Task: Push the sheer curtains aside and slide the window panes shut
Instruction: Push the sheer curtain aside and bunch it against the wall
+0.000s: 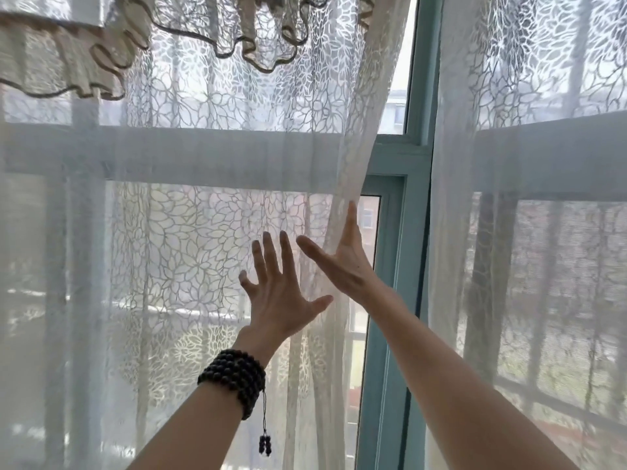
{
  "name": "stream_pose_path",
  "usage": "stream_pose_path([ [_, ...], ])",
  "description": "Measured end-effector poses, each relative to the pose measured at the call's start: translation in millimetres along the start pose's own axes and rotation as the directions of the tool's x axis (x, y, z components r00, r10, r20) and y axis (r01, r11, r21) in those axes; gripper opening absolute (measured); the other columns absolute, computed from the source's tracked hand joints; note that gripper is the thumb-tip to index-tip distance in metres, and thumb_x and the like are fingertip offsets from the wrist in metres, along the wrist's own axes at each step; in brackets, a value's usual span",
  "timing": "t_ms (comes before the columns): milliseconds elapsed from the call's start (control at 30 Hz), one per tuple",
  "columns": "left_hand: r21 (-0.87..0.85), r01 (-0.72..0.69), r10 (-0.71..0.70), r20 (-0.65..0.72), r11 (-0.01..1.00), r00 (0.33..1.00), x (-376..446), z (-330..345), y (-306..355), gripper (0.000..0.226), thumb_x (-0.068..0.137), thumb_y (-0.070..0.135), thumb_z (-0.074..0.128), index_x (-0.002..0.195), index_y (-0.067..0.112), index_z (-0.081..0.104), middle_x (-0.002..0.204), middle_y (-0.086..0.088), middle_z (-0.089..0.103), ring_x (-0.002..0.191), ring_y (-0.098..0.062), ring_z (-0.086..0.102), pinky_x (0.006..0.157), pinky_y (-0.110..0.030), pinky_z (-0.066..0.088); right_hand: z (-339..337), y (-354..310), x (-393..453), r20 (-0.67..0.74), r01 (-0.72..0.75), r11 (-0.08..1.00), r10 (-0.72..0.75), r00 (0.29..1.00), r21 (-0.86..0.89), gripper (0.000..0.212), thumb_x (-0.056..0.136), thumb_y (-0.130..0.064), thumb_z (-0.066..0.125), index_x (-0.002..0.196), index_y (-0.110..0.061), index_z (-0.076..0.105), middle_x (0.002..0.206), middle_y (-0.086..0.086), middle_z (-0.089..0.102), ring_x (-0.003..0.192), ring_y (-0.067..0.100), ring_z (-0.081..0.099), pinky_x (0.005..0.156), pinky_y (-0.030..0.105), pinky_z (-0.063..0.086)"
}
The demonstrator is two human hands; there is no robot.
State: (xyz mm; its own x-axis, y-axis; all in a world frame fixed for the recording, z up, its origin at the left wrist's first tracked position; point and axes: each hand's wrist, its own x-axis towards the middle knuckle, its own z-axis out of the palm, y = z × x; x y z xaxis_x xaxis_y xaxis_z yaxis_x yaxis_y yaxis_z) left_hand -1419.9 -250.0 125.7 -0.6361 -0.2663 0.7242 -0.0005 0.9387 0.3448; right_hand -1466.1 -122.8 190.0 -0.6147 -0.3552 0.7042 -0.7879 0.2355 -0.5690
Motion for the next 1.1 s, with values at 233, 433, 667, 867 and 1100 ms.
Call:
stream_pose_path([
  [233,0.008,0.062,-0.062,0.043,0.998,0.997,31.2,-21.7,-12.3,0.145,0.065,0.083,0.066,0.144,0.029,-0.043,0.160,-0.003,-0.037,0.151,-0.030,-0.023,0.113,-0.071,0.008,29.8,-13.1,29.9,-0.003,-0.048,0.997,0.048,0.999,0.054,0.134,0.076,-0.060,0.079,0.153,-0.034,-0.027,0.169,0.013,-0.011,0.155,0.039,-0.001,0.122,0.061,0.016],
  [433,-0.171,0.110,-0.120,-0.049,0.979,0.992,26.0,-29.1,-19.0,0.134,0.079,0.052,0.077,0.144,0.038,-0.039,0.157,-0.006,0.009,0.141,-0.031,0.032,0.109,-0.058,0.029,48.0,-29.6,38.0,0.020,0.028,0.988,-0.031,0.999,0.153,0.136,0.074,-0.058,0.082,0.151,-0.032,-0.026,0.159,0.016,0.033,0.138,0.041,0.045,0.111,0.046,0.041],
  [667,-0.269,0.122,-0.160,-0.124,0.955,0.979,17.0,-62.9,-40.5,0.092,0.091,0.000,0.057,0.156,0.021,-0.004,0.088,-0.013,0.067,0.059,-0.024,0.066,0.049,-0.031,0.056,81.8,-53.4,52.3,0.103,0.009,0.969,-0.035,0.994,0.247,0.127,0.072,-0.067,0.079,0.153,-0.034,-0.014,0.147,0.018,0.049,0.125,0.045,0.057,0.098,0.047,0.053],
  [867,-0.087,0.313,-0.324,-0.188,0.946,0.927,5.2,-93.5,-74.4,0.108,0.084,0.032,0.080,0.157,0.006,0.004,0.112,-0.024,0.067,0.094,-0.034,0.071,0.074,-0.031,0.057,105.8,-99.2,77.3,0.029,0.040,0.923,-0.055,0.998,0.383,0.116,0.073,-0.059,0.083,0.152,-0.020,0.007,0.142,0.011,0.051,0.120,0.031,0.056,0.097,0.035,0.047],
  [1100,0.463,0.448,-0.326,-0.322,0.765,0.889,2.8,-147.6,-108.1,0.102,0.083,0.060,0.071,0.153,0.005,0.023,0.108,-0.015,0.071,0.095,-0.032,0.072,0.075,-0.039,0.054,130.9,-150.1,102.6,0.106,0.016,0.908,-0.067,0.992,0.418,0.074,0.081,-0.016,0.070,0.140,-0.012,0.025,0.107,0.012,0.058,0.096,0.035,0.063,0.082,0.048,0.060],
])
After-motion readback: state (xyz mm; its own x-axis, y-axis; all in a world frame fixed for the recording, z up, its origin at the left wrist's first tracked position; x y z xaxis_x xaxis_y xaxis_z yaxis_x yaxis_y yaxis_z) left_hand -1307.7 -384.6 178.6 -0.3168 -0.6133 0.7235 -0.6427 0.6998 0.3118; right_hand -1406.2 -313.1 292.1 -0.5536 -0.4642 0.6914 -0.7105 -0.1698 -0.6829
